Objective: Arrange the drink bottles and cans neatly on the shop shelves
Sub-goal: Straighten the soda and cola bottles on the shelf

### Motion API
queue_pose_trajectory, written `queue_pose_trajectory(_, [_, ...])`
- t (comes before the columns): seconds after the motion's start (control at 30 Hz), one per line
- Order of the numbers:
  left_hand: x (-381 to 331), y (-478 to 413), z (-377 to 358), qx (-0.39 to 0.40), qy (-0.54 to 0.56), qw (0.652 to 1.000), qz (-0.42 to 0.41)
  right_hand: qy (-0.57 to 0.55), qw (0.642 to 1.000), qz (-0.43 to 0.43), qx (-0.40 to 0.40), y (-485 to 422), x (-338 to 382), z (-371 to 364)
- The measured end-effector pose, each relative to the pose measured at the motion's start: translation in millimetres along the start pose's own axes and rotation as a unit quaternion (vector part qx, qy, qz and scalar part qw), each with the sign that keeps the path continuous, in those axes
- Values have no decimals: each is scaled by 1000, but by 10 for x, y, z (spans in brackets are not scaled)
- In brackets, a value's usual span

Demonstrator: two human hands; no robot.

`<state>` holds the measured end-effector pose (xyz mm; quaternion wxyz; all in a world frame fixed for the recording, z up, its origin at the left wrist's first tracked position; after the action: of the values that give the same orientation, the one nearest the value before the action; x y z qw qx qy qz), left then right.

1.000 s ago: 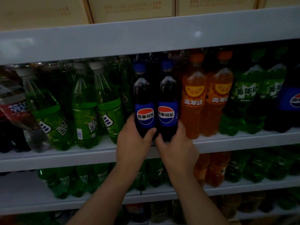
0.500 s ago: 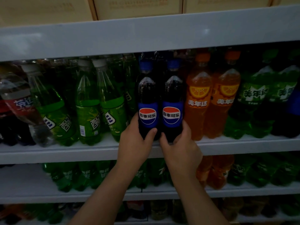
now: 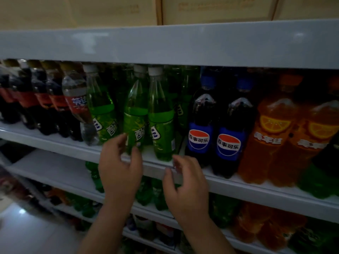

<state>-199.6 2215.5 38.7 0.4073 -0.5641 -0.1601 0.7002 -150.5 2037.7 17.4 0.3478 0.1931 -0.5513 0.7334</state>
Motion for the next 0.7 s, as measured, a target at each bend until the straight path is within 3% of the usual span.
queue_pose_trajectory(0.1, [74,-286,-71,39,0,999,18,-32,999,-19,15,-141,115,-279])
queue_pose_trajectory(0.27, [118,-539,-360,145,29,989,-1,2,998,-59,-36,-282,98,-504])
queue_pose_trajectory(0.47, [302,-632,-505,200,78,976,-43,24,984,-151,-93,-396,-123,-590])
queue_pose_trajectory(0.7, [478,-617,-554,292,153,943,-36,-8,985,-159,-63,-368,-87,-655])
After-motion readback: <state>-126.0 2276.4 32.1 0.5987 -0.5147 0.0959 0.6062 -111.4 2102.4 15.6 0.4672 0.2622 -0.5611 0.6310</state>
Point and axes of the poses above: each hand's wrist, its own y-axis away from the middle knuckle, its own z-axis out of the back of the hand, x = y × z, the point moved 8 cm from there along -y, towards the middle knuckle, and after that the axes turned 6 degrees about -y, right-handed, at the moved point
